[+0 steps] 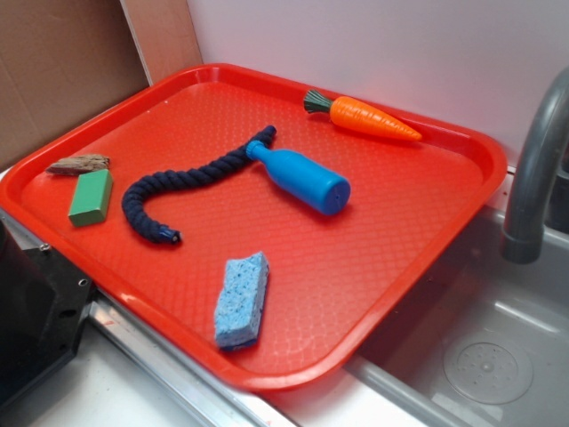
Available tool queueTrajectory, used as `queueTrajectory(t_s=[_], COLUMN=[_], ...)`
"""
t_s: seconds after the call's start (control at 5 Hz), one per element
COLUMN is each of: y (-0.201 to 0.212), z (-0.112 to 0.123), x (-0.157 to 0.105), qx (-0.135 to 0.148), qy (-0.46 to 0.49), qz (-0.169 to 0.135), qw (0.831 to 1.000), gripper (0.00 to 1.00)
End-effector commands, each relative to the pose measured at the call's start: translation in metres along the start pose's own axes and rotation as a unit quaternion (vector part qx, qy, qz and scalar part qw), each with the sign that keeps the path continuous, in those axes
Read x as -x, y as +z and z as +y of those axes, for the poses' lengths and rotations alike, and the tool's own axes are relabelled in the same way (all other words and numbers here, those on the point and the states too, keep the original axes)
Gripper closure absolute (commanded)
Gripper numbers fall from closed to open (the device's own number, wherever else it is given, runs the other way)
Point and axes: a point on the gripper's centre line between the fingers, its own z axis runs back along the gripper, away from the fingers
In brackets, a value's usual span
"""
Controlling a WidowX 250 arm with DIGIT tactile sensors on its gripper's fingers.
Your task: Grab the blue bottle.
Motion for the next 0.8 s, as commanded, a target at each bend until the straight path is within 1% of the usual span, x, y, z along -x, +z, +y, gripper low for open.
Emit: queueTrajectory(t_s=[0.0, 0.2, 0.4, 0.6], y=[0.000, -0.053, -0.094, -0.127], z=[0.000, 0.015, -0.005, -0.022], x=[0.000, -0.039, -0.073, -0.091], qx=[0.000, -0.040, -0.024, -0.005], qy=[0.000, 0.074, 0.162, 0.203], qz=[0.000, 0.003, -0.015, -0.029], qw=[1.000, 0.996, 0.986, 0.979], gripper=[0.00, 0.00, 0.00, 0.00])
